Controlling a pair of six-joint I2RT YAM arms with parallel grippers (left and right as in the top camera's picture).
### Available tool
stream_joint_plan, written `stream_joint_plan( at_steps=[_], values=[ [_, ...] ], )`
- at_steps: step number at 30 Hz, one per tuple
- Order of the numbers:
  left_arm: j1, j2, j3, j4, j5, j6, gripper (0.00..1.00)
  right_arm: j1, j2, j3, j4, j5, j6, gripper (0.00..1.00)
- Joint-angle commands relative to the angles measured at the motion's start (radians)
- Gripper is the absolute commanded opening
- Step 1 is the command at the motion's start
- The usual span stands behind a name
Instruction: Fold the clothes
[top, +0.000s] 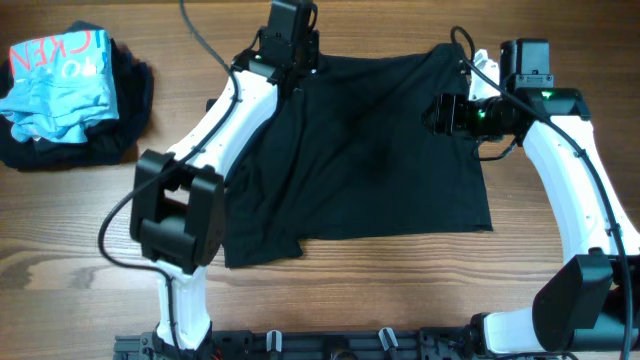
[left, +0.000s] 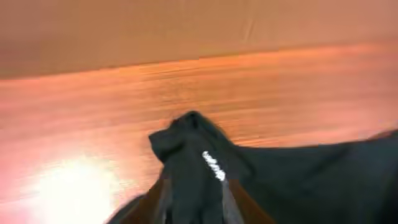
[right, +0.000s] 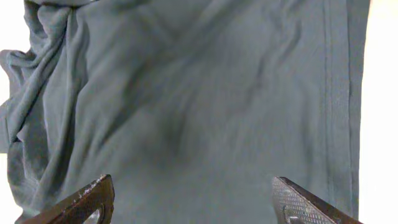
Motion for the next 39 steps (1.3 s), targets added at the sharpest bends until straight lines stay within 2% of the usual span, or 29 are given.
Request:
stream_joint_plan(
  at_steps=[1, 13, 26, 32, 39],
  values=[
    [0.005, 0.073, 0.014, 0.027, -0.04, 0.229, 0.29, 0.0, 0.006, 0.021, -0.014, 0.002, -0.021, 0.81],
    [0.005, 0.177, 0.014, 0.077, -0.001, 0.402, 0.54, 0.0, 0.006, 0.021, -0.036, 0.002, -0.02, 0.81],
    [0.003, 0.244, 0.014, 0.107, 0.035, 0.445, 0.5, 0.0, 0.006, 0.021, -0.037, 0.002, -0.018, 0.81],
    [0.004, 0.258, 0.014, 0.174, 0.035, 0.445, 0.46, 0.0, 0.007, 0.021, -0.035, 0.002, -0.018, 0.81],
    [0.005, 0.303, 0.014, 0.224, 0.008, 0.445, 0.47, 0.0, 0.006, 0.021, -0.035, 0.003, -0.018, 0.81]
  ],
)
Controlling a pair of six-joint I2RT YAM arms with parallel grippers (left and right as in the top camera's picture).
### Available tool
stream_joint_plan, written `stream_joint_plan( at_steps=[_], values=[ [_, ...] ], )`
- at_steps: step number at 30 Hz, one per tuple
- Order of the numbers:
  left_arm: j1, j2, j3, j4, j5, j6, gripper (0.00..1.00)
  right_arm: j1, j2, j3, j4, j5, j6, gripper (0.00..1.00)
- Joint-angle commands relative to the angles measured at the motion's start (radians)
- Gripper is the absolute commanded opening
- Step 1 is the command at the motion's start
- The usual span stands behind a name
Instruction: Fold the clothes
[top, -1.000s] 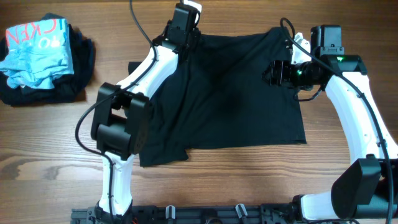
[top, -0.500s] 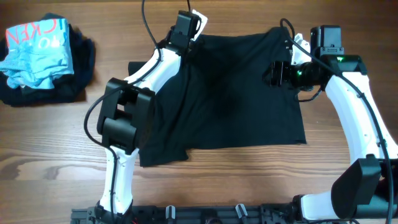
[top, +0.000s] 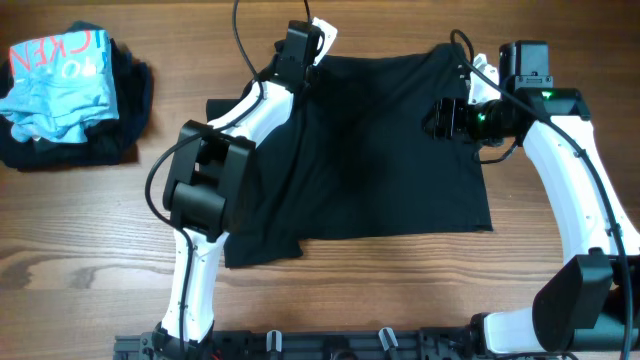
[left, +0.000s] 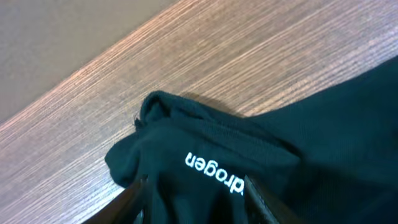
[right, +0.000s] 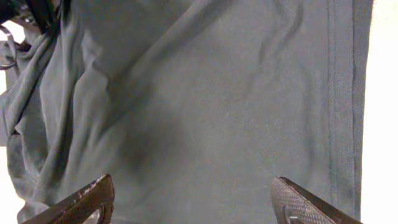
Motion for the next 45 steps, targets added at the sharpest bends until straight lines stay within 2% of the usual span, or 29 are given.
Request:
stream_joint_plan(
  at_steps=[1, 6, 9, 11, 13, 14, 18, 21, 26, 36, 38, 39, 42, 45],
  values=[
    [0.005, 0.056, 0.013, 0.006, -0.018, 0.013, 0.47, 0.001, 0.006, 0.021, 0.002, 0.003, -0.018, 0.81],
    [0.005, 0.059, 0.013, 0.008, -0.025, 0.013, 0.44, 0.001, 0.006, 0.021, 0.019, 0.002, -0.017, 0.81],
    [0.005, 0.059, 0.013, 0.013, -0.033, 0.013, 0.37, 0.001, 0.007, 0.021, 0.02, 0.002, -0.017, 0.81],
    [0.009, 0.059, 0.013, 0.014, -0.045, 0.013, 0.26, 0.001, 0.006, 0.021, 0.016, 0.002, -0.017, 0.81],
    [0.014, 0.059, 0.013, 0.029, -0.092, 0.0, 0.08, 0.001, 0.006, 0.021, 0.014, 0.002, -0.017, 0.81],
    [0.017, 0.059, 0.013, 0.04, -0.121, -0.015, 0.04, 0.001, 0.006, 0.021, 0.014, 0.002, -0.017, 0.81],
    [0.04, 0.058, 0.013, 0.111, -0.268, -0.095, 0.04, 0.001, 0.006, 0.021, 0.013, 0.002, -0.017, 0.81],
    [0.053, 0.052, 0.017, 0.137, -0.34, -0.109, 0.04, 0.001, 0.007, 0.021, 0.014, 0.002, -0.017, 0.81],
    [0.072, 0.052, 0.045, 0.137, -0.403, -0.138, 0.04, 0.001, 0.006, 0.021, 0.014, 0.002, -0.017, 0.81],
    [0.171, 0.05, 0.084, 0.15, -0.424, -0.369, 0.04, 0.001, 0.007, 0.012, 0.014, 0.002, -0.017, 0.81],
    [0.197, 0.05, 0.087, 0.155, -0.391, -0.446, 0.31, 0.001, 0.007, 0.011, 0.015, 0.002, -0.017, 0.81],
    [0.211, 0.045, 0.095, 0.126, -0.367, -0.515, 0.48, 0.001, 0.008, 0.011, 0.017, 0.002, -0.017, 0.81],
    [0.237, 0.028, 0.119, 0.03, -0.253, -0.635, 0.59, 0.001, 0.008, 0.011, 0.022, 0.002, -0.017, 0.81],
    [0.271, 0.007, 0.131, -0.031, -0.022, -0.704, 0.66, 0.001, 0.008, 0.011, 0.031, 0.002, -0.019, 0.81]
  ],
)
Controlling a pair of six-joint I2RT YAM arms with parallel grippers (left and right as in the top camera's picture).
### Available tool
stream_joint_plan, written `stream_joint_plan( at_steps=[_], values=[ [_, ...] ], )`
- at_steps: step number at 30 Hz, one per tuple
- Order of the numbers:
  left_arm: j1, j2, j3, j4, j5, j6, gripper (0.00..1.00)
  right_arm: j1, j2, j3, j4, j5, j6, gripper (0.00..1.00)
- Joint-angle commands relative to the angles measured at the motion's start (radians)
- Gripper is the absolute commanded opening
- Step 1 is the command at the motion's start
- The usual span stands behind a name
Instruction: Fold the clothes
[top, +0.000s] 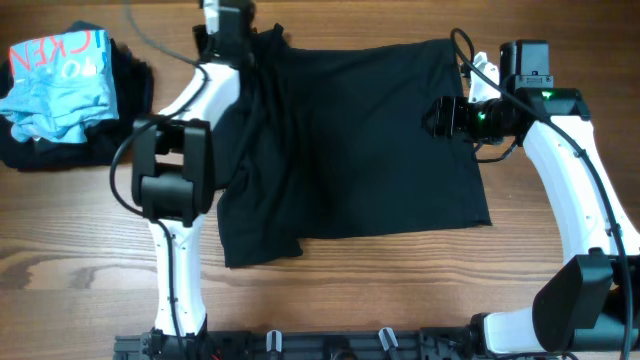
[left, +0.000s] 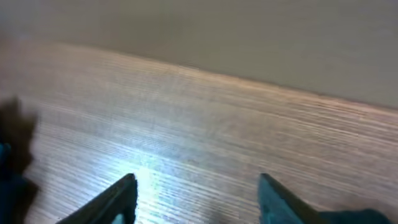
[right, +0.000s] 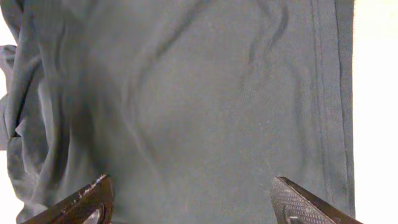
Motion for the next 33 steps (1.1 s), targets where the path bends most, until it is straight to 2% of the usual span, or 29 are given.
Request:
stream_joint_plan(
  at_steps=[1, 4, 8, 10, 13, 16, 20, 24, 29, 31, 33],
  values=[
    [0.044, -0.045, 0.035, -0.058, 0.349, -0.187, 0.67, 0.0, 0.008, 0.012, 0.021, 0.003, -0.02, 0.81],
    [0.058, -0.067, 0.035, -0.116, 0.516, -0.186, 0.66, 0.0, 0.01, 0.012, 0.074, 0.031, -0.019, 0.77],
    [0.046, -0.103, 0.035, -0.238, 0.565, -0.175, 0.58, 0.0, 0.046, 0.012, 0.217, 0.097, -0.021, 0.62],
    [0.034, -0.126, 0.035, -0.296, 0.565, -0.17, 0.57, 0.0, 0.083, 0.012, 0.285, 0.096, -0.024, 0.64],
    [0.011, -0.183, 0.035, -0.397, 0.566, -0.156, 0.57, 0.0, 0.181, 0.018, 0.398, 0.095, -0.026, 0.73],
    [-0.011, -0.217, 0.035, -0.443, 0.591, -0.155, 0.57, 0.002, 0.274, 0.044, 0.483, 0.069, -0.068, 0.75],
    [-0.042, -0.217, 0.034, -0.46, 0.591, -0.152, 0.56, 0.002, 0.376, 0.12, 0.494, 0.069, -0.086, 0.74],
    [-0.069, -0.216, 0.034, -0.459, 0.588, -0.152, 0.5, 0.002, 0.458, 0.194, 0.484, 0.069, -0.1, 0.63],
    [-0.089, -0.216, 0.034, -0.435, 0.549, -0.153, 0.36, 0.002, 0.499, 0.209, 0.496, 0.058, -0.097, 0.33],
    [-0.089, -0.216, 0.034, -0.422, 0.545, -0.153, 0.28, 0.003, 0.515, 0.208, 0.491, 0.053, -0.096, 0.18],
    [-0.088, -0.216, 0.034, -0.415, 0.544, -0.153, 0.25, 0.003, 0.529, 0.208, 0.482, 0.053, -0.097, 0.11]
  ],
)
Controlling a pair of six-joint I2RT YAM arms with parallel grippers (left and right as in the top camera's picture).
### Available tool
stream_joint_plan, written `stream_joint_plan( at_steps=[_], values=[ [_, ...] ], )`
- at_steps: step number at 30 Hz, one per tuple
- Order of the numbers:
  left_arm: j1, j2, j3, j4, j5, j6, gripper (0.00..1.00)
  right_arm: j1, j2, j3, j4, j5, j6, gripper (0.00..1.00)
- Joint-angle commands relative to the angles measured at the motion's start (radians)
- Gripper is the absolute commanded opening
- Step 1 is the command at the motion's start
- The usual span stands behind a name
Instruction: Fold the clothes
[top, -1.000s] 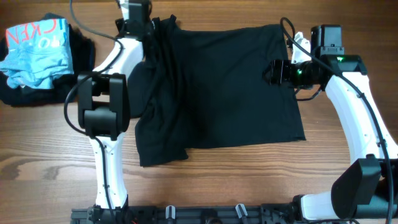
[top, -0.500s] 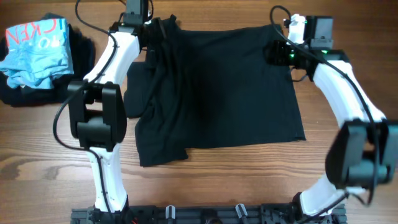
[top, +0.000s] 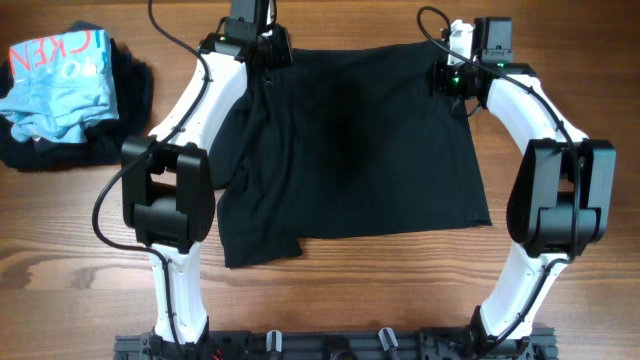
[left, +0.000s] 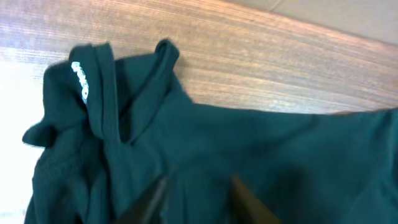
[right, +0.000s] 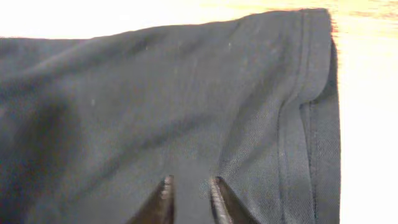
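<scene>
A black garment lies spread on the wooden table, its left side creased and its lower left corner folded. My left gripper is at the top left corner, where a bunched collar with white lettering shows. Its fingers stand narrow with black cloth between them. My right gripper is at the top right corner, beside the stitched hem. The right gripper is almost shut, pinching the cloth.
At the far left of the table sits a pile with a light blue garment on top of dark clothes. Bare wood lies right of the garment. A black rail runs along the front edge.
The left gripper was open over bare wood past the top left corner; now it is over the collar, closed on cloth. The right gripper has gone from open over the right side to pinching the top right corner.
First the left gripper held the bunched top left cloth, which lay folded inward, while the right stood open over the right side. Then that cloth was further left and let go. Now both grippers pinch the top corners.
</scene>
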Motion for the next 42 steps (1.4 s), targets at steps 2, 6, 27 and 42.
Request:
stream_joint_plan(
  at_steps=[2, 6, 27, 42],
  values=[
    [0.004, -0.014, 0.018, 0.014, -0.023, 0.003, 0.24, 0.004, 0.063, 0.021, -0.023, -0.021, -0.007, 0.06],
    [0.004, -0.014, 0.018, 0.013, -0.03, 0.004, 0.23, 0.006, 0.084, 0.021, -0.031, -0.024, 0.005, 0.04],
    [0.003, -0.014, 0.018, 0.089, -0.166, 0.087, 0.24, -0.042, 0.133, 0.019, -0.224, 0.188, 0.098, 0.04],
    [0.003, 0.072, 0.018, 0.261, -0.23, 0.257, 0.24, -0.101, 0.122, 0.04, -0.268, 0.027, 0.063, 0.19]
  ],
)
